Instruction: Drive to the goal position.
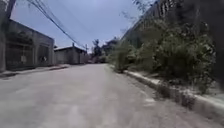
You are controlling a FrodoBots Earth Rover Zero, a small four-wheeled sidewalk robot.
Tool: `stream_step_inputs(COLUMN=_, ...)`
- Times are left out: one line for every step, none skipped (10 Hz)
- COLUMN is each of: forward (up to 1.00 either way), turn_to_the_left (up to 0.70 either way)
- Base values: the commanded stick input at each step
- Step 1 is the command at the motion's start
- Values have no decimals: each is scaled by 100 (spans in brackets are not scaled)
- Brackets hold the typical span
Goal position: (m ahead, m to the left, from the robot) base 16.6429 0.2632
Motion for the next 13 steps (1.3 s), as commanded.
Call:
stream_step_inputs(forward=100, turn_to_the_left=3)
stream_step_inputs(forward=100, turn_to_the_left=3)
stream_step_inputs(forward=100, turn_to_the_left=8)
stream_step_inputs(forward=100, turn_to_the_left=30)
stream_step_inputs(forward=100, turn_to_the_left=43)
stream_step_inputs(forward=100, turn_to_the_left=43)
stream_step_inputs(forward=100, turn_to_the_left=37)
stream_step_inputs(forward=100, turn_to_the_left=8)
stream_step_inputs(forward=100, turn_to_the_left=3)
stream_step_inputs(forward=100, turn_to_the_left=3)
stream_step_inputs(forward=100, turn_to_the_left=3)
stream_step_inputs(forward=100, turn_to_the_left=3)
stream_step_inputs(forward=100, turn_to_the_left=3)
